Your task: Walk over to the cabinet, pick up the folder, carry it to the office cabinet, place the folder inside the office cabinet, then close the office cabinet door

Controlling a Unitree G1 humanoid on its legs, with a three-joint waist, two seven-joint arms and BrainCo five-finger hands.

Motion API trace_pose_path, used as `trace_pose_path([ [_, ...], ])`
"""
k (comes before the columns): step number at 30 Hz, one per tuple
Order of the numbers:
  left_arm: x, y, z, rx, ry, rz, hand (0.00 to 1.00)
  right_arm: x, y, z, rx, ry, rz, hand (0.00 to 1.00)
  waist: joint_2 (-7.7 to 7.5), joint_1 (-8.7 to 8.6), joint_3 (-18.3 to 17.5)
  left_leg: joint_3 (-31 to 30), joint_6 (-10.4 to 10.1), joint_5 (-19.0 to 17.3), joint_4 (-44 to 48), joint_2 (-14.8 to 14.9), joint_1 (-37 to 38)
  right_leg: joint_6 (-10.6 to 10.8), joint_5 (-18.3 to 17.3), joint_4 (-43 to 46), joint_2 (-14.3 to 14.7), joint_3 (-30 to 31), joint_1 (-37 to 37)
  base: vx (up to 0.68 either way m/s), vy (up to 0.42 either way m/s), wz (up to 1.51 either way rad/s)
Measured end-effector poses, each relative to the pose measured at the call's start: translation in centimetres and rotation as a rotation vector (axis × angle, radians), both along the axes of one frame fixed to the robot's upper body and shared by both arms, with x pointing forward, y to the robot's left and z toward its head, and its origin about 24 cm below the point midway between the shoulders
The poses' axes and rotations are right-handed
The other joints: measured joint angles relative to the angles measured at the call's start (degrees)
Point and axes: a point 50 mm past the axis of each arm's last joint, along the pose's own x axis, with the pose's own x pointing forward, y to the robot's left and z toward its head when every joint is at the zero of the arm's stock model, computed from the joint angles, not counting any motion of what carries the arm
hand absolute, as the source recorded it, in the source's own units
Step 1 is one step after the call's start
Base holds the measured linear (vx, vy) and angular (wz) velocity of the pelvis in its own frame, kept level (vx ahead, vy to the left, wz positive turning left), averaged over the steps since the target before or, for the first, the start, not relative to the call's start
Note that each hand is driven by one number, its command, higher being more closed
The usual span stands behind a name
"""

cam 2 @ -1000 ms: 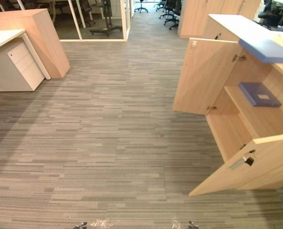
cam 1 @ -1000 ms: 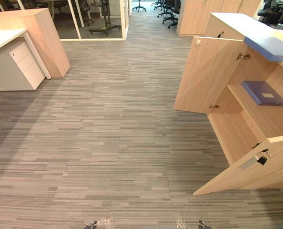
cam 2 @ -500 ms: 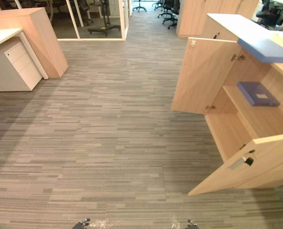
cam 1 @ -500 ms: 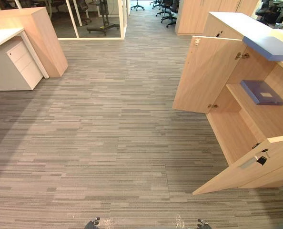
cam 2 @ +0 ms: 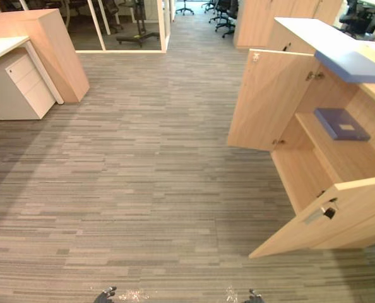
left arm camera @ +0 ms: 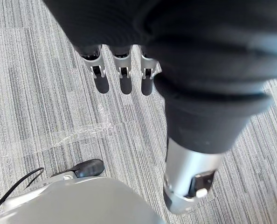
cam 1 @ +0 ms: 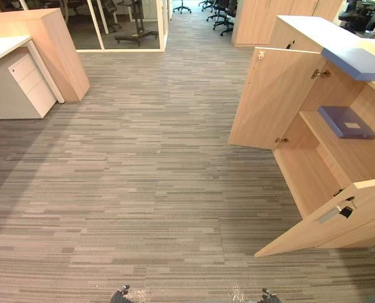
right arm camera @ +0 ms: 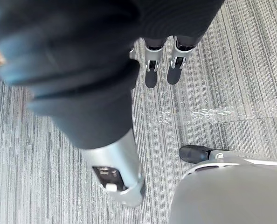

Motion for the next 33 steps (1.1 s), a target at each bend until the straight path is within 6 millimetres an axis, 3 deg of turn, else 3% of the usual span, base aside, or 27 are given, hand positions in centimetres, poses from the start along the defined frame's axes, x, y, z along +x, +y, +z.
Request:
trace_pose_path([
  [11, 0.2, 0.1, 0.0, -0.005, 0.001, 0.000, 0.00, 0.5, 0.1, 0.1, 0.002, -0.009, 0.008, 0.00, -0.17, -0.08, 1.0, 0.3, 0.1, -0.8, 1.8, 0.0, -1.2, 0.0, 0.0, 0.3, -0.1, 0.2, -0.4, -0.01, -0.001, 0.00],
  [13, 1.0, 0.3, 0.3, -0.004, -0.030, 0.020, 0.00, 0.9, 0.1, 0.1, 0.003, -0.017, 0.019, 0.00, -0.08, -0.04, 2.5, 0.3, -0.6, -5.4, 12.0, 0.2, -6.1, -0.3, -0.3, 1.2, -0.3, 0.0, -0.8, -0.02, 0.001, 0.06],
  [15, 2.6, 0.5, 0.8, 0.008, -0.092, 0.038, 0.00, 2.0, 0.1, 0.3, 0.000, -0.042, 0.027, 0.00, -0.26, 0.54, 6.3, 1.5, -3.2, -8.5, 27.3, 1.1, -12.3, -2.2, -3.3, 4.1, -0.4, 0.4, -0.8, -0.11, -0.008, 0.05],
  [17, 3.1, 0.4, 1.0, 0.009, -0.119, 0.040, 0.00, 2.1, -0.3, 0.4, -0.010, -0.040, 0.028, 0.00, -0.06, 1.33, 7.1, 4.7, -2.9, -9.9, 38.6, 2.9, -18.0, -2.8, -4.3, 5.9, -0.7, 1.3, -0.6, -0.02, 0.010, -0.12],
  [18, 2.9, 0.3, 1.0, 0.011, -0.115, 0.036, 0.00, 2.0, -0.4, 0.4, -0.012, -0.037, 0.025, 0.00, 0.29, 1.47, 7.1, 6.1, -1.1, -12.5, 39.0, 4.1, -19.5, -2.7, -4.7, 6.1, -1.0, 1.6, -0.1, 0.06, 0.039, -0.20],
  [20, 2.9, 0.4, 1.0, 0.009, -0.117, 0.035, 0.00, 2.0, -0.4, 0.4, -0.012, -0.033, 0.024, 0.00, 0.27, 1.84, 7.2, 6.0, -1.2, -12.4, 33.0, 4.5, -21.0, -2.3, -4.9, 5.8, -2.4, 2.8, 0.3, 0.09, 0.099, -0.21],
  [23, 3.0, 0.2, 1.0, 0.003, -0.122, 0.042, 0.00, 2.0, -0.6, 0.4, -0.018, -0.029, 0.025, 0.00, 0.61, 2.05, 7.0, 1.7, -3.3, -7.1, 16.0, 4.7, -21.6, -0.6, -6.1, 5.2, -5.4, 4.6, -0.1, 0.12, 0.228, -0.33],
  [25, 2.7, 0.1, 0.9, -0.002, -0.117, 0.052, 0.00, 1.8, -0.9, 0.4, -0.023, -0.019, 0.022, 0.00, 1.33, 2.26, 6.6, 0.2, -4.4, -5.7, 14.3, 6.2, -21.7, 1.4, -7.3, 5.0, -6.5, 6.5, 0.8, 0.23, 0.341, -0.48],
  [26, 2.4, 0.2, 0.8, 0.000, -0.107, 0.057, 0.00, 1.6, -0.7, 0.3, -0.018, -0.013, 0.015, 0.00, 1.22, 2.21, 5.8, 1.7, -4.8, -1.9, 15.6, 5.2, -21.7, 3.0, -8.3, 4.8, -8.5, 7.4, 1.4, 0.38, 0.453, -0.50],
  [28, 2.3, 0.6, 0.9, 0.007, -0.104, 0.061, 0.00, 1.7, -0.3, 0.3, -0.003, -0.015, 0.000, 0.00, -0.30, 2.28, 4.4, 4.8, -3.9, -1.3, 16.8, 2.3, -21.9, 3.5, -8.5, 6.1, -12.3, 7.9, 1.0, 0.46, 0.405, -0.44],
  [31, 2.3, 0.0, 0.8, 0.003, -0.093, 0.002, 0.00, 2.5, 0.4, 0.3, 0.021, -0.040, -0.028, 0.00, 0.17, 2.92, 3.1, 7.7, -0.2, -2.5, 13.9, -1.9, -17.0, 3.8, -8.2, 17.3, -16.5, 9.9, -3.3, 0.36, 0.289, -0.46],
  [33, 2.0, -0.3, 0.6, -0.005, -0.082, -0.019, 0.00, 2.7, 1.0, 0.3, 0.045, -0.053, -0.035, 0.00, 0.81, 3.14, 2.4, 9.1, 1.5, -2.6, 11.8, -3.0, -13.0, 3.7, -8.2, 28.0, -17.5, 11.8, -7.1, 0.39, 0.303, -0.48],
])
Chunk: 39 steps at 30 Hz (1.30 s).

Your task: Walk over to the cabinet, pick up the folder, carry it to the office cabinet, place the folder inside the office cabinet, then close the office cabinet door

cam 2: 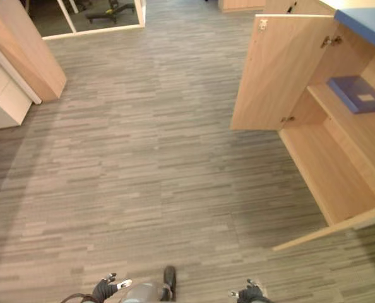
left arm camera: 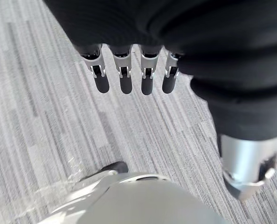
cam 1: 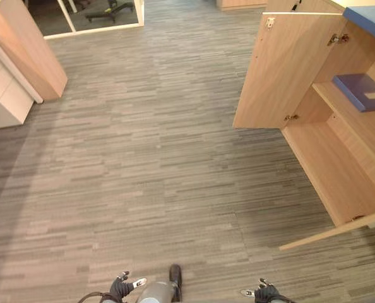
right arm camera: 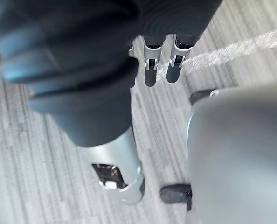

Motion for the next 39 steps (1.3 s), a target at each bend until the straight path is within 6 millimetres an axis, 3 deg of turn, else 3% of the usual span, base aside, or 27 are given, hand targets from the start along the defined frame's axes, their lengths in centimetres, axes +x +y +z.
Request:
trace_pose_path([
  [2, 0.1, -0.2, 0.1, -0.019, -0.009, -0.003, 0.00, 1.0, 0.3, 0.3, 0.015, -0.045, -0.015, 0.00, -0.20, -0.71, -0.5, 0.7, 2.9, -1.0, -2.4, -2.5, 6.6, -2.4, 0.1, 20.4, -3.2, -3.0, -6.9, 0.43, 0.277, -0.18],
  [4, 0.1, -0.5, 0.1, -0.033, -0.014, -0.014, 0.00, 1.2, 0.0, 0.4, 0.011, -0.053, -0.024, 0.00, 0.31, -1.23, -0.6, -0.2, 3.5, -1.7, -3.5, -2.8, 10.4, -2.4, -2.5, 26.2, -3.1, -7.1, -8.2, 0.41, 0.127, 0.12],
  [5, 0.2, -0.7, 0.1, -0.041, -0.017, -0.022, 0.00, 1.4, 0.0, 0.4, 0.017, -0.063, -0.042, 0.00, 0.63, -1.63, -0.2, -1.9, 3.7, -2.0, -4.0, -2.3, 12.8, -2.6, -5.3, 26.1, -1.4, -11.0, -8.3, 0.44, 0.022, 0.16],
  [7, 0.1, -0.9, 0.0, -0.056, -0.011, -0.020, 0.00, 1.8, -0.1, 0.6, 0.031, -0.093, -0.088, 0.00, 1.72, -1.86, 0.6, -2.4, 3.6, -2.8, -3.9, 0.2, 15.3, -2.0, -7.8, 20.2, 3.8, -14.3, -8.9, 0.31, -0.067, 0.11],
  [9, 0.0, -1.0, -0.1, -0.065, -0.005, -0.016, 0.00, 2.1, -0.1, 0.7, 0.048, -0.120, -0.130, 0.00, 2.42, -2.74, 1.7, -4.1, 2.3, -5.1, -3.9, 3.7, 17.4, -1.9, -7.6, 8.4, 9.6, -15.6, -10.9, 0.25, -0.140, 0.22],
  [10, -0.1, -0.8, -0.1, -0.064, -0.005, -0.007, 0.00, 2.1, 0.1, 0.7, 0.055, -0.121, -0.135, 0.00, 2.24, -2.79, 1.7, -4.2, 1.6, -6.1, -3.9, 4.2, 17.7, -1.6, -6.6, 4.8, 10.6, -15.5, -11.5, 0.22, -0.188, 0.24],
  [11, -0.1, -0.3, 0.0, -0.055, -0.003, 0.016, 0.00, 2.0, 0.3, 0.6, 0.068, -0.118, -0.157, 0.00, 1.00, -2.59, 2.1, -4.4, 0.3, -7.2, -4.1, 4.4, 18.5, -1.8, -2.7, -2.6, 11.3, -15.2, -11.8, 0.26, -0.278, 0.23],
  [12, -0.3, -0.1, -0.1, -0.052, 0.008, 0.038, 0.00, 1.8, 0.5, 0.6, 0.075, -0.116, -0.167, 0.00, 0.53, -2.98, 2.2, -5.1, -0.7, -8.3, -4.0, 4.5, 19.6, -2.6, 4.6, -5.4, 11.5, -14.7, -11.6, 0.22, -0.242, 0.21],
  [13, -0.4, -0.2, -0.2, -0.057, 0.013, 0.053, 0.00, 1.6, 0.4, 0.5, 0.072, -0.111, -0.165, 0.00, 0.68, -3.09, 1.9, -5.5, -1.2, -8.8, -4.0, 4.9, 19.9, -4.1, 6.0, -5.5, 11.8, -15.0, -11.5, 0.33, -0.316, 0.17],
  [14, -0.5, -0.9, -0.4, -0.079, 0.015, 0.089, 0.00, 1.8, -0.1, 0.7, 0.058, -0.116, -0.159, 0.00, 2.26, -3.01, 1.6, -5.5, -2.4, -9.9, -4.1, 7.0, 20.1, -5.2, 4.1, -4.7, 13.6, -16.0, -11.7, 0.26, -0.210, 0.05],
  [16, -0.6, -1.1, -0.4, -0.094, 0.010, 0.135, 0.00, 1.8, -0.5, 0.7, 0.051, -0.117, -0.160, 0.00, 3.30, -3.17, 1.6, -5.8, -3.0, -10.3, -4.7, 8.7, 20.7, -6.1, 1.4, -2.7, 14.8, -17.5, -11.7, 0.37, -0.301, 0.17],
  [18, -0.7, -0.8, -0.5, -0.105, 0.003, 0.212, 0.00, 1.5, -0.2, 0.6, 0.057, -0.111, -0.162, 0.00, 3.15, -3.50, 1.6, -6.4, -3.6, -10.6, -2.8, 10.9, 21.8, -7.0, -1.7, -2.0, 16.0, -19.9, -9.2, 0.43, -0.321, 0.50],
  [20, -0.7, -0.4, -0.4, -0.116, -0.019, 0.297, 0.00, 0.5, -0.1, 0.3, 0.067, -0.092, -0.199, 0.00, 2.36, -3.47, 1.2, -7.1, -5.7, -11.8, 8.2, 12.3, 18.3, -7.3, -3.2, -4.2, 16.6, -21.5, -5.4, 0.28, -0.207, 0.50],
  [22, -0.9, -0.2, -0.2, -0.164, -0.066, 0.479, 0.00, 0.2, -0.3, 0.3, 0.063, -0.084, -0.201, 0.00, 2.42, -2.42, 1.3, -6.8, -7.1, -12.1, 30.1, 15.5, 9.6, -7.8, -3.3, -8.5, 18.6, -21.6, 0.3, 0.36, -0.220, 0.08],
  [23, -1.5, -0.3, -0.3, -0.181, -0.077, 0.560, 0.00, 0.1, -0.3, 0.3, 0.060, -0.081, -0.195, 0.00, 2.70, -2.10, 1.1, -4.9, -6.8, -12.3, 39.7, 18.0, 5.4, -8.7, -3.1, -10.4, 20.0, -21.4, 2.8, 0.43, -0.183, -0.17],
  [25, -2.1, 0.0, -0.3, -0.181, -0.078, 0.609, 0.00, -0.1, -0.2, 0.2, 0.063, -0.071, -0.198, 0.00, 2.46, -1.18, 1.2, -1.5, -6.0, -12.8, 44.3, 20.1, 2.1, -9.1, -3.4, -12.6, 21.1, -20.1, 6.2, 0.34, -0.069, -0.34],
  [28, -2.6, 0.0, -0.4, -0.162, -0.061, 0.605, 0.00, -0.4, -0.1, 0.0, 0.067, -0.039, -0.199, 0.00, 2.08, 0.69, 1.3, 1.3, -5.2, -14.9, 36.6, 17.2, -3.8, -9.1, -3.3, -15.8, 19.5, -16.2, 10.0, 0.32, 0.083, -0.71],
  [30, -2.7, 0.1, -0.4, -0.154, -0.062, 0.589, 0.00, -0.4, 0.1, -0.1, 0.070, -0.034, -0.199, 0.00, 1.49, 0.69, 1.5, 0.6, -5.5, -14.4, 26.2, 14.0, -6.1, -8.2, -3.3, -17.4, 17.1, -14.7, 12.1, 0.34, 0.150, -0.43],
  [32, -2.5, 0.2, -0.3, -0.146, -0.066, 0.560, 0.00, -0.3, 0.2, -0.1, 0.073, -0.034, -0.199, 0.00, 1.13, 0.74, 1.8, -1.7, -5.8, -9.8, 13.8, 10.6, -7.8, -6.4, -3.3, -19.5, 14.5, -13.9, 14.3, 0.34, 0.197, -0.25],
  [33, -2.4, 0.2, -0.3, -0.148, -0.070, 0.560, 0.00, -0.3, 0.3, -0.1, 0.075, -0.034, -0.198, 0.00, 1.14, 0.84, 1.8, -3.4, -5.9, -4.2, 5.2, 9.3, -7.9, -5.2, -3.7, -20.8, 13.2, -13.4, 16.3, 0.44, 0.324, -0.31],
  [34, -2.5, 0.1, -0.3, -0.153, -0.072, 0.571, 0.00, -0.3, 0.4, -0.1, 0.077, -0.033, -0.189, 0.00, 1.19, 1.20, 1.7, -4.4, -6.7, 2.3, 2.4, 8.7, -7.3, -4.2, -4.2, -21.2, 12.3, -12.5, 17.4, 0.52, 0.393, -0.38],
  [35, -2.4, 0.2, -0.3, -0.155, -0.075, 0.580, 0.00, -0.1, 0.5, -0.1, 0.079, -0.039, -0.190, 0.00, 1.09, 1.37, 1.7, -4.6, -5.9, 6.2, 2.2, 8.3, -6.7, -3.9, -4.4, -21.4, 12.0, -11.9, 18.1, 0.38, 0.321, -0.41],
  [36, -2.4, 0.8, -0.2, -0.146, -0.081, 0.588, 0.00, 0.2, 1.5, -0.2, 0.103, -0.043, -0.188, 0.00, -0.16, 1.33, 1.3, -4.4, -4.9, 6.6, 3.2, 7.0, -6.8, -3.7, -4.0, -21.0, 10.6, -11.2, 18.0, 0.30, 0.243, -0.29],
  [39, -2.3, 1.4, 0.0, -0.143, -0.094, 0.622, 0.00, 0.6, 2.5, -0.2, 0.130, -0.050, -0.184, 0.00, -2.05, 1.60, 1.4, -2.7, -1.4, 4.2, 6.6, 5.3, -6.3, -1.5, -2.0, -18.2, 7.6, -8.3, 17.2, 0.34, 0.265, -0.20],
])
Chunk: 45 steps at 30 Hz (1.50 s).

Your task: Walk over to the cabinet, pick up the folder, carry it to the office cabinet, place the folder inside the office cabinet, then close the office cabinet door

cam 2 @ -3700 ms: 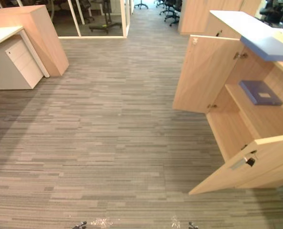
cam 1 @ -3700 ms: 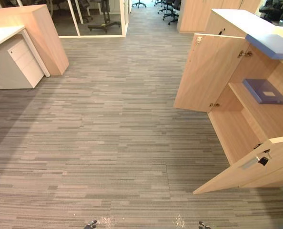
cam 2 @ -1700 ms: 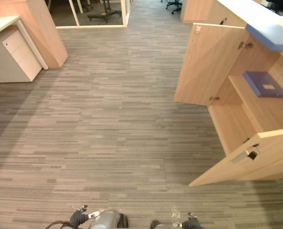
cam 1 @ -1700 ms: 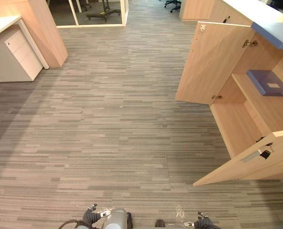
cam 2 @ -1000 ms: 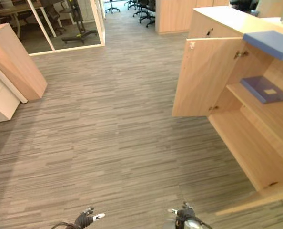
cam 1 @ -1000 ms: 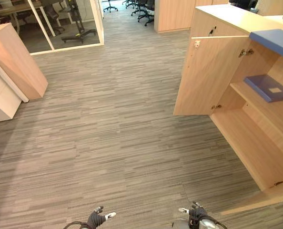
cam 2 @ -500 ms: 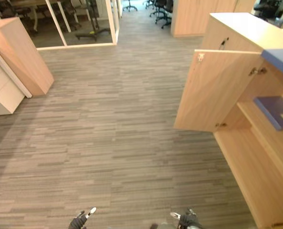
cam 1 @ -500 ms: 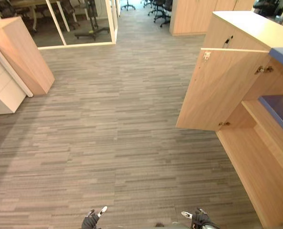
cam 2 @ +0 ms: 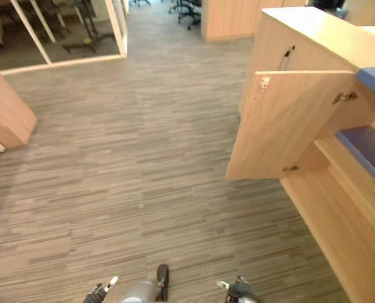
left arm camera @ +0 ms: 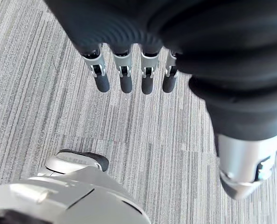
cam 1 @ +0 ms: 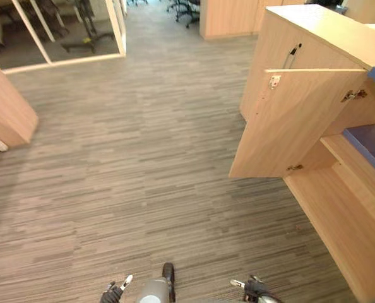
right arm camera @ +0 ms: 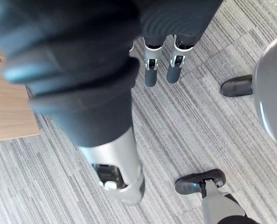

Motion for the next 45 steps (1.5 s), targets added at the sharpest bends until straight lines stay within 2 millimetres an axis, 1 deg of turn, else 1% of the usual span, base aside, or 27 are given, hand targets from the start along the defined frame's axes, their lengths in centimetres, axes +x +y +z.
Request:
trace_pose_path([
  [3, -0.5, -0.1, -0.2, -0.012, 0.016, 0.030, 0.00, -0.3, 0.1, -0.1, 0.006, 0.009, -0.006, 0.00, -0.24, 0.94, -2.0, 2.9, 2.2, -3.3, 0.6, -2.0, 3.0, 1.2, 2.9, 3.7, -2.9, 3.3, -0.7, 0.34, 0.269, -0.46],
  [5, -1.1, -0.4, -0.4, -0.027, 0.028, 0.048, 0.00, -0.8, -0.2, -0.2, 0.002, 0.018, -0.019, 0.00, 0.43, 1.05, -2.8, 4.7, 3.3, -6.0, -1.6, -3.8, 7.7, 1.1, 3.1, 17.1, -5.0, 7.3, -6.1, 0.28, 0.309, -0.57],
  [6, -1.1, -0.3, -0.3, -0.025, 0.027, 0.047, 0.00, -1.0, -0.5, -0.2, -0.003, 0.018, -0.023, 0.00, 0.29, 0.90, -2.9, 5.2, 3.5, -6.4, -2.7, -4.5, 9.2, 0.8, 3.4, 22.3, -5.8, 8.1, -8.3, 0.19, 0.279, -0.52],
  [7, -1.4, -0.2, -0.4, -0.024, 0.036, 0.041, 0.00, -1.2, -1.1, -0.1, -0.020, 0.022, -0.016, 0.00, 0.40, 0.30, -2.8, 6.4, 4.1, -7.7, -4.7, -6.3, 12.7, -2.3, 6.1, 35.3, -8.2, 7.9, -13.4, 0.17, 0.259, -0.33],
  [9, -1.8, -0.4, -0.5, -0.023, 0.051, 0.020, 0.00, -1.7, -2.2, -0.1, -0.052, 0.029, -0.014, 0.00, 0.72, -1.13, -2.6, 6.9, 4.3, -8.6, -6.8, -7.8, 17.0, -4.1, 6.4, 46.8, -12.0, 2.6, -17.5, 0.14, 0.178, -0.18],
  [11, -2.3, -0.6, -0.6, -0.021, 0.070, -0.011, 0.00, -1.7, -2.8, 0.1, -0.068, 0.010, -0.056, 0.00, 1.79, -2.36, -2.5, 7.1, 4.1, -8.7, -9.4, -7.2, 21.4, -3.5, 1.9, 48.8, -13.3, -7.4, -18.5, 0.20, 0.142, -0.21],
  [12, -2.3, -0.8, -0.6, -0.019, 0.077, -0.039, 0.00, -1.7, -2.9, 0.1, -0.071, 0.006, -0.057, 0.00, 2.44, -2.72, -2.5, 7.8, 3.9, -8.8, -10.1, -6.1, 22.6, -2.7, -1.1, 46.3, -12.7, -14.0, -19.0, 0.21, 0.076, -0.31],
  [14, -2.0, -0.8, -0.6, -0.017, 0.076, -0.069, 0.00, -1.3, -2.9, 0.2, -0.074, -0.006, -0.053, 0.00, 2.67, -2.81, -2.2, 8.8, 3.4, -9.0, -10.5, -4.5, 22.8, -1.9, -3.3, 39.4, -10.7, -21.7, -20.5, 0.18, -0.034, -0.32],
  [17, -2.1, -1.0, -0.7, -0.020, 0.095, -0.088, 0.00, -0.6, -2.9, 0.4, -0.083, -0.023, -0.040, 0.00, 3.33, -3.05, -0.9, 11.3, 1.1, -10.0, -10.6, -1.2, 23.7, -1.8, -3.1, 25.6, -5.4, -28.0, -22.2, 0.21, -0.108, -0.43],
  [18, -2.2, -0.8, -0.8, -0.023, 0.105, -0.088, 0.00, -0.5, -2.7, 0.4, -0.080, -0.025, -0.035, 0.00, 2.84, -3.09, -0.6, 12.4, 0.0, -10.3, -11.0, -1.0, 24.4, -3.0, 0.2, 19.3, -4.2, -30.0, -22.8, 0.18, -0.134, -0.53],
  [19, -2.1, -0.6, -0.7, -0.024, 0.106, -0.085, 0.00, -0.5, -2.7, 0.4, -0.077, -0.025, -0.035, 0.00, 2.34, -3.12, -0.3, 13.0, -0.4, -10.4, -11.4, -1.5, 25.0, -4.7, 3.6, 16.7, -3.8, -30.6, -23.1, 0.20, -0.153, -0.55],
  [21, -1.9, -1.8, -1.1, -0.063, 0.117, -0.090, 0.00, -0.3, -3.8, 0.6, -0.101, -0.035, -0.048, 0.00, 4.84, -3.96, 0.1, 14.2, -2.3, -10.1, -13.6, 0.6, 26.5, -5.9, 3.5, 14.3, 0.3, -30.7, -22.8, 0.21, -0.178, -0.57],
  [25, -1.1, -2.2, -1.0, -0.089, 0.091, -0.070, 0.00, -0.4, -4.1, 0.6, -0.102, -0.032, -0.063, 0.00, 5.27, -5.10, 0.4, 15.9, -4.1, -10.8, -12.9, 3.9, 27.1, -6.3, 2.8, 9.9, 5.6, -28.8, -21.7, 0.18, -0.221, -0.50],
  [27, -0.2, -2.1, -0.8, -0.091, 0.062, -0.061, 0.00, -0.7, -4.1, 0.6, -0.102, -0.026, -0.064, 0.00, 4.84, -5.46, 0.7, 16.9, -6.5, -12.7, -7.0, 6.3, 26.9, -5.9, 2.3, 7.1, 8.1, -27.3, -19.2, 0.15, -0.240, -0.41],
  [28, 0.2, -1.8, -0.6, -0.086, 0.038, -0.050, 0.00, -1.0, -3.8, 0.5, -0.095, -0.017, -0.065, 0.00, 3.88, -5.37, 0.2, 16.8, -7.1, -14.8, 3.0, 8.7, 23.3, -5.8, 2.2, 5.0, 9.3, -26.1, -18.2, 0.25, -0.302, -0.73],
  [29, 0.7, -1.6, -0.4, -0.081, 0.010, -0.050, 0.00, -1.0, -3.6, 0.4, -0.089, -0.017, -0.068, 0.00, 3.92, -5.30, 0.3, 16.8, -6.7, -15.5, 15.3, 12.0, 18.9, -5.9, 2.2, 2.8, 10.9, -24.5, -16.7, 0.21, -0.247, -0.85],
  [30, 0.8, -1.7, -0.4, -0.083, 0.001, -0.050, 0.00, -1.1, -3.7, 0.4, -0.090, -0.016, -0.069, 0.00, 3.88, -5.27, 0.3, 16.6, -6.3, -15.3, 21.4, 14.2, 16.6, -5.7, 2.4, 2.0, 12.0, -22.9, -16.2, 0.33, -0.169, -1.28],
  [31, 0.8, -2.0, -0.3, -0.091, -0.014, -0.035, 0.00, -1.2, -3.9, 0.4, -0.092, -0.012, -0.077, 0.00, 4.84, -4.88, 0.1, 15.2, -4.6, -15.0, 34.7, 18.4, 12.2, -7.2, 2.9, 1.1, 15.0, -18.7, -14.5, 0.34, -0.023, -1.37],
  [32, 0.9, -2.0, -0.3, -0.097, -0.025, -0.012, 0.00, -1.4, -3.9, 0.4, -0.093, -0.004, -0.078, 0.00, 4.98, -4.53, 0.1, 13.2, -3.6, -15.7, 39.8, 18.7, 10.3, -8.4, 2.9, 0.7, 16.3, -15.9, -13.4, 0.41, -0.013, -1.45],
  [33, 1.0, -2.0, -0.2, -0.099, -0.033, 0.002, 0.00, -1.5, -4.0, 0.4, -0.094, -0.002, -0.079, 0.00, 4.90, -4.17, 0.2, 12.0, -3.1, -16.4, 42.1, 18.5, 9.2, -8.8, 2.8, 0.3, 16.9, -14.1, -12.5, 0.35, 0.053, -1.57],
  [34, 1.3, -1.8, -0.1, -0.097, -0.049, 0.019, 0.00, -1.7, -4.0, 0.3, -0.094, 0.006, -0.081, 0.00, 4.55, -3.32, 0.6, 9.6, -2.2, -18.4, 44.2, 16.6, 6.2, -10.5, 2.5, -0.1, 17.4, -9.4, -10.5, 0.30, 0.068, -1.44],
  [37, 1.6, -1.7, 0.1, -0.090, -0.071, 0.021, 0.00, -2.2, -4.4, 0.2, -0.102, 0.032, -0.085, 0.00, 4.48, -2.08, 1.3, 5.2, -1.6, -20.4, 39.5, 12.7, 1.1, -10.5, 2.2, -0.3, 16.5, -2.4, -8.2, 0.24, 0.139, -1.58],
  [38, 1.5, -1.5, 0.1, -0.085, -0.074, 0.029, 0.00, -2.3, -4.4, 0.2, -0.105, 0.038, -0.086, 0.00, 4.03, -1.93, 1.6, 0.6, -1.7, -20.4, 31.0, 9.2, -0.8, -9.2, 1.8, -0.3, 14.9, 1.3, -6.8, 0.16, 0.165, -1.34],
  [40, 1.5, -1.5, 0.1, -0.085, -0.076, 0.039, 0.00, -2.3, -4.3, 0.2, -0.107, 0.040, -0.069, 0.00, 3.86, -1.66, 1.7, -5.6, -2.8, -19.6, 21.3, 5.3, -1.6, -7.9, 1.0, -0.3, 12.9, 4.1, -5.9, 0.24, 0.241, -1.03],
  [42, 1.3, -1.6, 0.1, -0.086, -0.072, 0.045, 0.00, -1.7, -3.8, 0.3, -0.107, 0.023, -0.023, 0.00, 3.79, -1.55, 1.7, -15.4, -3.4, -15.0, 7.0, 1.3, -2.1, -5.2, -0.4, -1.1, 10.0, 7.6, -4.5, 0.37, 0.357, -0.71],
  [44, 1.0, -1.6, 0.0, -0.090, -0.069, 0.065, 0.00, -1.3, -3.0, 0.2, -0.096, 0.012, 0.021, 0.00, 3.74, -0.87, 1.6, -16.5, -5.1, -7.3, 3.7, 1.0, -1.4, -3.4, -1.4, -0.8, 8.9, 9.0, -4.2, 0.38, 0.329, -0.55],
  [45, 1.1, -1.4, 0.1, -0.089, -0.075, 0.088, 0.00, -0.9, -2.5, 0.3, -0.091, 0.000, 0.047, 0.00, 3.45, -0.43, 1.6, -15.1, -4.8, -2.4, 3.6, 0.7, -0.9, -2.3, -1.8, -0.4, 7.7, 8.9, -4.2, 0.48, 0.409, -0.69],
])
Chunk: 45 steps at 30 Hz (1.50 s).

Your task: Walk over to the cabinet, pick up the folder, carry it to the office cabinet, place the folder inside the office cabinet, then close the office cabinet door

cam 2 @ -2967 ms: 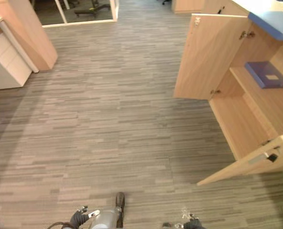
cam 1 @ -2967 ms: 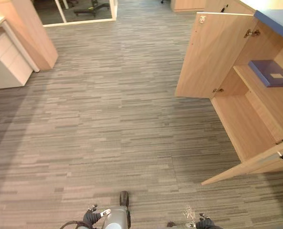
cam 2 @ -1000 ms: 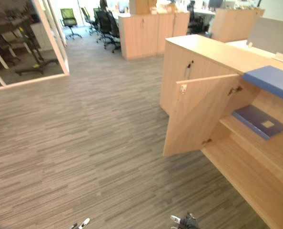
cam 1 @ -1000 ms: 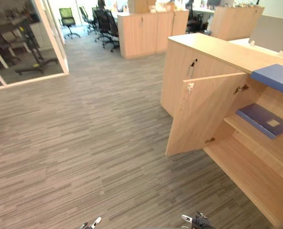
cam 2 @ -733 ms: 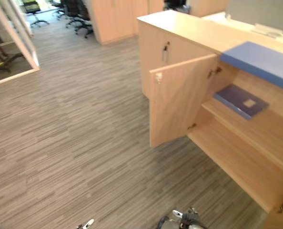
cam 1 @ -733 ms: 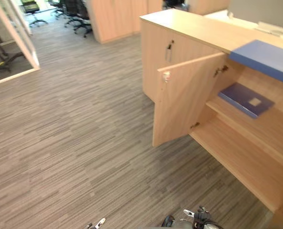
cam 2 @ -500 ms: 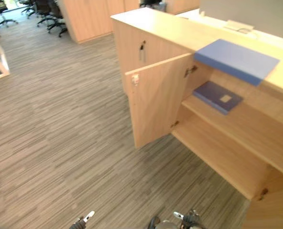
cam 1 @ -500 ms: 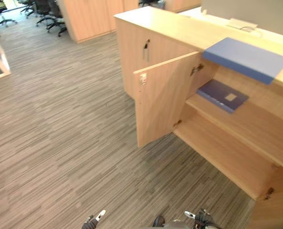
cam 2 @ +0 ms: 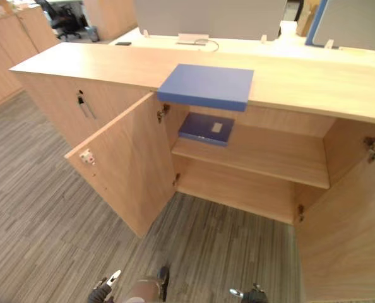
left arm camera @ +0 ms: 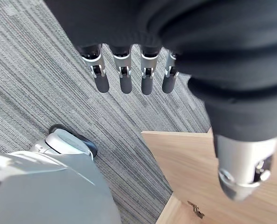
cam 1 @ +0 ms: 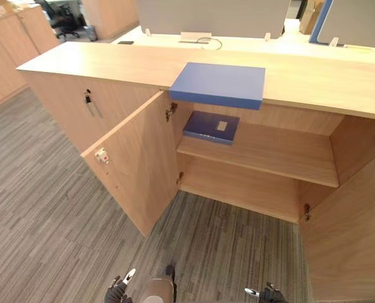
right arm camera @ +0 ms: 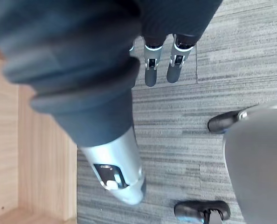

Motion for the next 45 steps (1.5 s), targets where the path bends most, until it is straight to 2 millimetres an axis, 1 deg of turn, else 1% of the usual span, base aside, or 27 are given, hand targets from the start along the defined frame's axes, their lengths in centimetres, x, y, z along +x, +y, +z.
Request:
trace_pose_path([
  [1, 0.1, 0.5, 0.2, 0.015, -0.007, 0.018, 0.00, 0.8, 0.8, 0.1, 0.015, -0.018, 0.019, 0.00, -1.60, 0.46, -0.2, 2.6, 1.2, -1.1, 0.4, -0.6, 0.3, 0.6, 0.4, 0.8, -1.5, -0.1, -0.5, 0.40, 0.338, -0.69],
  [2, 0.0, 0.6, 0.2, 0.018, -0.007, 0.022, 0.00, 1.1, 1.1, 0.1, 0.023, -0.025, 0.021, 0.00, -1.87, 0.70, -0.4, 3.5, 1.6, -1.8, 0.8, -0.6, 0.3, 0.9, 0.6, 1.2, -1.9, -0.1, -0.9, 0.32, 0.288, -0.88],
  [3, 0.1, 0.7, 0.2, 0.021, -0.006, 0.024, 0.00, 1.9, 2.3, 0.2, 0.045, -0.048, 0.051, 0.00, -2.24, 1.27, -0.6, 6.7, 3.1, -3.8, 2.0, -0.9, 1.5, 1.9, 1.5, 2.1, -3.4, 0.0, -1.0, 0.21, 0.217, -0.77],
  [4, 0.0, 0.7, 0.2, 0.023, -0.005, 0.021, 0.00, 2.0, 2.8, 0.2, 0.055, -0.050, 0.063, 0.00, -2.42, 1.28, -0.8, 7.9, 3.5, -4.3, 2.0, -1.2, 2.3, 2.3, 1.7, 2.3, -3.9, 0.0, -1.1, 0.29, 0.312, -0.94],
  [6, 0.1, 0.4, 0.1, 0.026, 0.002, -0.006, 0.00, 2.1, 4.1, 0.2, 0.090, -0.057, 0.068, 0.00, -1.98, 1.30, -2.2, 11.8, 5.1, -6.4, 1.7, -1.9, 4.2, 3.3, 3.0, 2.3, -6.0, 0.6, -1.7, 0.17, 0.261, -0.84],
  [9, 0.1, 0.3, 0.1, 0.050, 0.014, -0.068, 0.00, 1.9, 4.0, 0.1, 0.096, -0.048, 0.063, 0.00, -1.98, 1.32, -3.5, 15.5, 6.1, -7.0, -0.6, -2.8, 6.0, 3.9, 3.4, 4.7, -7.8, 2.3, -4.3, 0.10, 0.220, -0.80],
  [12, 0.2, 0.2, 0.1, 0.071, 0.031, -0.142, 0.00, 1.9, 3.6, 0.1, 0.082, -0.048, 0.055, 0.00, -1.82, 1.10, -4.5, 17.7, 7.4, -6.3, -6.0, -4.4, 11.1, 3.9, 3.4, 15.2, -9.3, 2.0, -9.1, 0.05, 0.158, -0.54],
  [14, 0.0, 0.1, 0.0, 0.074, 0.044, -0.164, 0.00, 1.6, 3.2, 0.1, 0.074, -0.048, 0.031, 0.00, -1.55, 0.84, -5.1, 19.2, 8.0, -5.9, -8.9, -5.6, 14.4, 3.8, 3.3, 23.7, -11.4, -1.3, -12.1, 0.04, 0.172, -0.28],
  [16, -0.4, 0.0, -0.1, 0.073, 0.055, -0.168, 0.00, 1.6, 3.0, 0.2, 0.071, -0.055, 0.018, 0.00, -1.47, 0.41, -5.7, 19.6, 8.5, -5.6, -10.8, -6.6, 16.6, 3.8, 3.0, 27.9, -13.8, -6.0, -13.1, 0.06, 0.120, -0.09],
  [18, -0.6, 0.0, -0.2, 0.072, 0.061, -0.168, 0.00, 1.6, 2.9, 0.2, 0.072, -0.056, 0.003, 0.00, -1.19, -0.39, -5.9, 19.3, 8.8, -5.4, -11.8, -6.7, 17.6, 4.0, 2.5, 28.4, -14.6, -9.9, -13.2, 0.06, 0.054, 0.00],
  [20, -0.8, 0.0, -0.2, 0.071, 0.065, -0.168, 0.00, 1.7, 2.8, 0.2, 0.071, -0.059, 0.000, 0.00, -1.00, -0.65, -5.8, 19.0, 8.8, -5.2, -12.1, -5.8, 18.1, 3.7, -0.5, 26.0, -13.5, -13.6, -13.2, 0.04, -0.032, 0.00],
  [23, -1.1, 0.0, -0.3, 0.069, 0.077, -0.166, 0.00, 1.8, 2.9, 0.3, 0.071, -0.064, 0.004, 0.00, -0.90, -1.43, -5.5, 18.6, 7.6, -5.5, -11.9, -3.9, 19.9, 3.4, -1.3, 20.5, -11.0, -16.5, -13.3, 0.01, -0.124, 0.06],
  [25, -1.3, 0.3, -0.3, 0.076, 0.081, -0.165, 0.00, 1.9, 3.4, 0.2, 0.071, -0.061, 0.048, 0.00, -2.39, -1.56, -4.9, 18.5, 6.3, -6.8, -10.7, -4.1, 20.5, 2.3, 2.4, 15.5, -11.1, -16.2, -13.4, -0.03, -0.171, 0.02],
  [26, -1.4, 0.5, -0.3, 0.080, 0.085, -0.161, 0.00, 1.9, 3.7, 0.2, 0.071, -0.057, 0.088, 0.00, -3.12, -1.85, -5.3, 17.7, 5.2, -7.8, -9.8, -4.4, 20.6, 4.7, 3.6, 15.7, -11.6, -16.1, -13.6, 0.00, -0.202, 0.12],
  [28, -1.7, 0.3, -0.4, 0.074, 0.097, -0.160, 0.00, 1.9, 3.8, 0.2, 0.062, -0.052, 0.130, 0.00, -2.59, -2.37, -6.0, 16.6, 4.2, -7.4, -10.1, -3.0, 20.5, 4.3, 3.1, 14.2, -10.2, -17.6, -12.9, 0.06, -0.232, 0.19],
  [30, -1.9, 0.4, -0.4, 0.074, 0.096, -0.131, 0.00, 1.7, 3.7, 0.1, 0.063, -0.042, 0.131, 0.00, -2.51, -1.92, -6.1, 16.2, 2.4, -6.2, -12.0, -0.6, 20.2, 2.9, 4.0, 10.2, -7.0, -18.5, -12.4, 0.08, -0.242, 0.02],
  [33, -2.4, 0.5, -0.5, 0.070, 0.109, -0.105, 0.00, 1.3, 3.4, 0.0, 0.068, -0.033, 0.101, 0.00, -2.60, -2.03, -6.4, 15.9, 1.8, -6.0, -13.1, 1.5, 20.3, 2.2, 6.0, 4.8, -3.9, -19.1, -10.3, 0.09, -0.170, -0.05],
  [36, -2.8, 0.6, -0.6, 0.070, 0.128, -0.112, 0.00, 0.8, 2.7, -0.1, 0.068, -0.017, 0.038, 0.00, -2.38, -1.95, -6.5, 15.0, 0.5, -7.5, -10.7, 3.5, 20.3, 1.2, 7.2, 1.0, -1.3, -19.3, -7.4, 0.15, -0.127, -0.03],
  [37, -2.7, 0.8, -0.6, 0.075, 0.132, -0.121, 0.00, 0.7, 2.5, -0.2, 0.063, -0.013, 0.037, 0.00, -2.53, -2.09, -6.2, 14.4, -0.5, -10.2, -5.6, 4.9, 19.0, 1.1, 7.0, -0.3, -0.2, -19.2, -5.9, 0.15, -0.072, -0.15],
  [38, -2.7, 1.0, -0.5, 0.079, 0.131, -0.121, 0.00, 0.6, 2.5, -0.2, 0.065, -0.012, 0.029, 0.00, -2.24, -2.09, -6.1, 12.8, -1.2, -13.3, 4.0, 6.4, 15.3, 0.2, 6.3, -0.9, 1.0, -19.1, -4.9, 0.12, -0.058, -0.14],
  [39, -2.6, 1.0, -0.5, 0.081, 0.127, -0.119, 0.00, 0.5, 2.5, -0.2, 0.067, -0.011, 0.023, 0.00, -2.23, -2.01, -6.1, 11.9, -1.3, -14.1, 9.9, 7.2, 12.7, -0.2, 5.9, -0.7, 1.4, -19.0, -4.7, 0.12, -0.055, -0.26],
  [40, -2.4, 1.0, -0.4, 0.082, 0.115, -0.113, 0.00, 0.5, 2.3, -0.2, 0.064, -0.012, 0.010, 0.00, -1.67, -1.63, -5.6, 10.1, -0.5, -13.8, 23.7, 9.2, 6.7, -0.7, 4.9, 0.2, 2.9, -18.1, -4.2, 0.10, -0.055, -0.31],
  [41, -2.5, 0.9, -0.4, 0.077, 0.118, -0.108, 0.00, 0.6, 2.1, -0.2, 0.062, -0.016, 0.004, 0.00, -1.21, -1.57, -5.2, 9.6, -0.6, -12.9, 28.2, 10.1, 5.1, -1.0, 4.7, 0.4, 3.6, -17.7, -3.4, 0.18, -0.036, -0.49],
  [42, -2.7, 0.8, -0.5, 0.069, 0.126, -0.102, 0.00, 0.5, 2.0, -0.1, 0.063, -0.019, -0.017, 0.00, -1.37, -1.31, -4.4, 9.3, -0.6, -10.3, 35.1, 11.3, 3.0, -1.6, 4.3, 0.2, 4.4, -16.5, -1.2, 0.17, 0.006, -0.40],
  [43, -2.6, 0.9, -0.5, 0.071, 0.125, -0.104, 0.00, 0.5, 1.9, -0.1, 0.063, -0.021, -0.027, 0.00, -1.46, -1.08, -4.3, 9.3, -0.6, -10.8, 36.9, 11.4, 2.6, -1.9, 4.1, 0.1, 4.3, -16.0, -0.5, 0.28, 0.064, -0.52],
  [44, -2.5, 0.9, -0.5, 0.073, 0.122, -0.112, 0.00, 0.2, 1.6, -0.2, 0.063, -0.012, -0.053, 0.00, -1.74, -0.91, -4.1, 9.8, -0.5, -14.4, 36.7, 10.4, 1.9, -2.4, 3.8, 0.2, 3.4, -14.7, 0.5, 0.22, 0.091, -0.43],
  [45, -2.3, 0.8, -0.4, 0.074, 0.115, -0.115, 0.00, 0.2, 1.5, -0.2, 0.065, -0.013, -0.067, 0.00, -1.77, -0.95, -3.8, 10.2, -0.6, -15.6, 35.8, 9.7, 1.4, -2.4, 3.8, 0.2, 2.9, -14.1, 0.7, 0.19, 0.122, -0.52],
])
